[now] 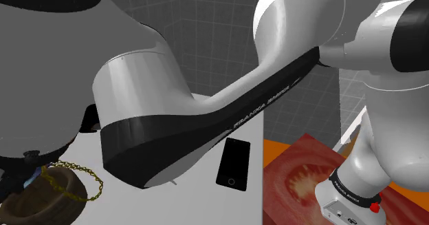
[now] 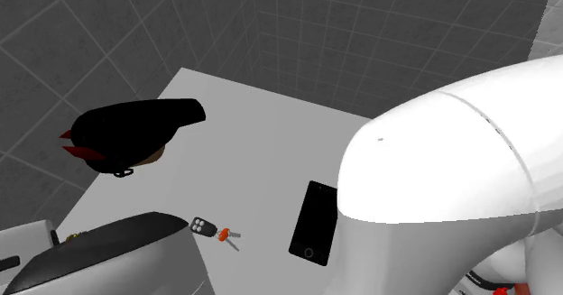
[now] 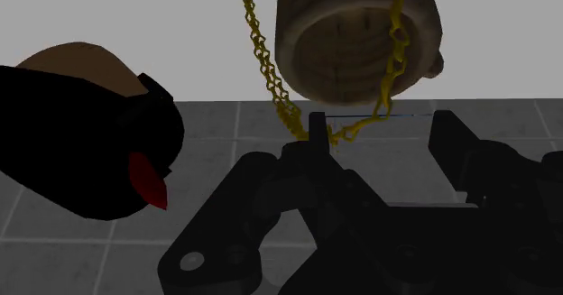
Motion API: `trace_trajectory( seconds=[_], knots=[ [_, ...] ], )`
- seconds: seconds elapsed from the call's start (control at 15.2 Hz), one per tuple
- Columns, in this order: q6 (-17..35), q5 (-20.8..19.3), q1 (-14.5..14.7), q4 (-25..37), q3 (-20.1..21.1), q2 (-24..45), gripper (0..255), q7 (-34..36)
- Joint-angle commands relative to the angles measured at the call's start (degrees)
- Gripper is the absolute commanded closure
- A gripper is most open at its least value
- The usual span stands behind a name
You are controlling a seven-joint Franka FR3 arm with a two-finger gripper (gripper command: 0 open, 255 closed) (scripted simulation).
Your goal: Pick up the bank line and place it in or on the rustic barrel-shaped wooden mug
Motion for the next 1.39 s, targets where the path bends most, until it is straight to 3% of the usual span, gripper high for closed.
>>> trace_trajectory(
  seconds=[0.0,0.92,1.32],
  knots=[
    [-1.83,-1.99,3.64,4.98,-1.36,3.95,255,0.74],
    [5.48,-6.82,4.10,-0.72,-4.46,6.57,255,6.42],
    [5.52,-6.88,4.09,-0.75,-4.46,6.61,255,6.48]
  ],
)
